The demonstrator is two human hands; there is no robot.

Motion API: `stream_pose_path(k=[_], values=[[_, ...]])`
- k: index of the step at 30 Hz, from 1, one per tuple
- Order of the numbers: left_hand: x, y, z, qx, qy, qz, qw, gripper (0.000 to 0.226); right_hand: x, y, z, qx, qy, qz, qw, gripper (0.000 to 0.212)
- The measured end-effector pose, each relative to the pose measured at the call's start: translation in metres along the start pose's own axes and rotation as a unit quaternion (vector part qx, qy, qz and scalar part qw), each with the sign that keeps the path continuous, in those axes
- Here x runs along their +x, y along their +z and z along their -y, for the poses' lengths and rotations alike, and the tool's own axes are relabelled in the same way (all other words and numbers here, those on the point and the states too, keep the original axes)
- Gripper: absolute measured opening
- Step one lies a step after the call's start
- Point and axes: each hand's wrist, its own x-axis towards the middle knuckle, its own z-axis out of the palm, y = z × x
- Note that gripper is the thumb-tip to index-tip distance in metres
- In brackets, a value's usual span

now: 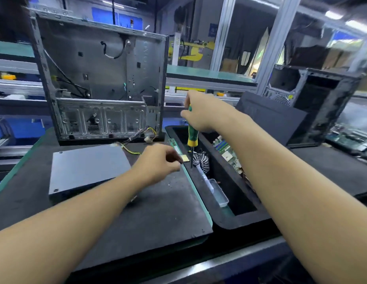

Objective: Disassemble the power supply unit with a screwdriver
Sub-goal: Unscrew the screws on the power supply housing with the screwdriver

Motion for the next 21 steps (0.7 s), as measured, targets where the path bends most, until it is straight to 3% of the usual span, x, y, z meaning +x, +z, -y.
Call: stream_pose_path(k=[3, 6, 10, 14, 18, 20, 21], values=[[0.003, 0.051, -0.011, -0.093, -0.104, 0.089, 0.986, 0.015, -0.009, -0.007, -0.026, -0.003, 0.037, -0.009, 0.999, 0.026], [0.007, 0.093, -0.022, -0.198, -0.173, 0.130, 0.956, 0.016, -0.019, -0.015, -0.052, -0.017, 0.069, 0.004, 0.997, 0.028], [0.025, 0.125, -0.040, -0.216, -0.213, 0.174, 0.937, 0.020, -0.030, -0.021, -0.080, -0.042, 0.094, 0.006, 0.995, 0.025], [0.048, 0.133, -0.053, -0.145, -0.197, 0.201, 0.949, 0.010, -0.035, -0.021, -0.098, -0.020, 0.120, -0.001, 0.993, 0.025], [0.052, 0.111, -0.047, -0.084, -0.076, 0.119, 0.986, 0.026, -0.032, -0.017, -0.095, -0.012, 0.111, -0.008, 0.994, 0.027], [0.047, 0.084, -0.035, 0.054, 0.006, 0.125, 0.991, 0.032, -0.028, -0.015, -0.082, -0.003, 0.094, -0.017, 0.995, 0.029], [0.046, 0.067, -0.028, 0.171, 0.064, 0.138, 0.973, 0.031, -0.025, -0.013, -0.075, 0.005, 0.084, -0.025, 0.996, 0.030]])
